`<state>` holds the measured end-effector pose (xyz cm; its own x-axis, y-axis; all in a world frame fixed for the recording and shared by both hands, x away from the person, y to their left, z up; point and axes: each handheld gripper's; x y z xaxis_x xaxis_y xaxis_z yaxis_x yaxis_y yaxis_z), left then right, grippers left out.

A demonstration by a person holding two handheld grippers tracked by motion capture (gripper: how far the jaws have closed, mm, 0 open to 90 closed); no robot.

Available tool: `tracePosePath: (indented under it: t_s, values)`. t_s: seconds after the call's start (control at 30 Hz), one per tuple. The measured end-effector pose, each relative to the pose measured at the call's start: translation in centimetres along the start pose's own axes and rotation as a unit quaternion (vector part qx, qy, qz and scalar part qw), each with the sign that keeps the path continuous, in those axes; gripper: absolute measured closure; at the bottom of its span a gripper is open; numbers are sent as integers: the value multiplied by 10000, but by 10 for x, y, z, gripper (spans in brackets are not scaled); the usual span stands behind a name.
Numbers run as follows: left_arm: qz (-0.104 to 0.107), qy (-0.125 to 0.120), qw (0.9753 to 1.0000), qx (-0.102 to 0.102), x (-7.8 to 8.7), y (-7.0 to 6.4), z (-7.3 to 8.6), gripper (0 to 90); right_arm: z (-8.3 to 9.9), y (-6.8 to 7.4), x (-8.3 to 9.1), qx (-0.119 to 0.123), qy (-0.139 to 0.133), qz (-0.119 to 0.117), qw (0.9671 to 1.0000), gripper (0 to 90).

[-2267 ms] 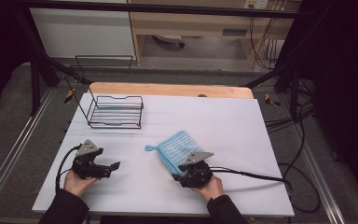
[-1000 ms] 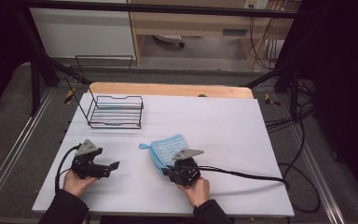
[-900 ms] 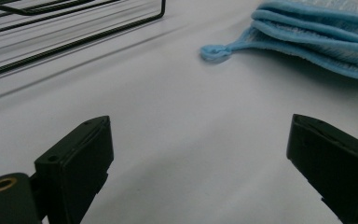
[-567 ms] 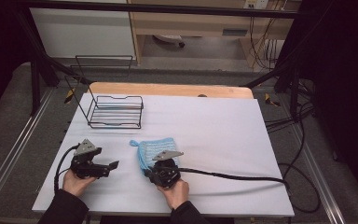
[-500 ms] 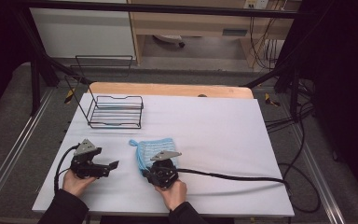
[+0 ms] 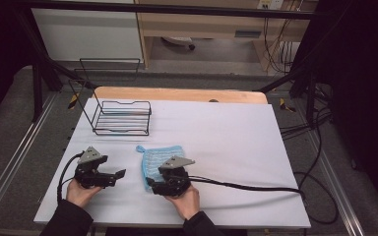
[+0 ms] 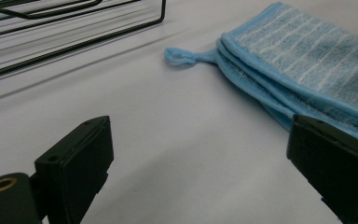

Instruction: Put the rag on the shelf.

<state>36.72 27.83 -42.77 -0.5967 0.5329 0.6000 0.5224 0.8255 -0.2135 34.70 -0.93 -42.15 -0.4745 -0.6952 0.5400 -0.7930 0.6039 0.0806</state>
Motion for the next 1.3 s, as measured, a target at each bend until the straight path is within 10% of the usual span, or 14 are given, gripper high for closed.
tracePosePath:
  t_s: [0.3, 0.57, 1.3]
  values:
    - [266, 80, 9994, 209, -10, -45, -8, 143, 15, -57, 44, 209, 278, 619, 9975, 375]
    - [381, 760, 9964, 65, -37, -83, -4, 236, 44, -68, 46, 61, 466, 391, 9981, 515]
    - [606, 1282, 9891, 400, -44, -80, 7, 726, 53, -65, 33, -23, 788, -101, 9968, 865]
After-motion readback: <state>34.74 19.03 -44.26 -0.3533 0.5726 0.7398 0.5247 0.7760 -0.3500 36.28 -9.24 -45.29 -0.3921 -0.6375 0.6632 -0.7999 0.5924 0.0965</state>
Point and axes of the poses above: each handheld gripper's, and its own axes: x roughly backward along the jaws, z roughly out of its underside, y roughly to its left, and after that the axes turned 9 degrees about x, right-handed
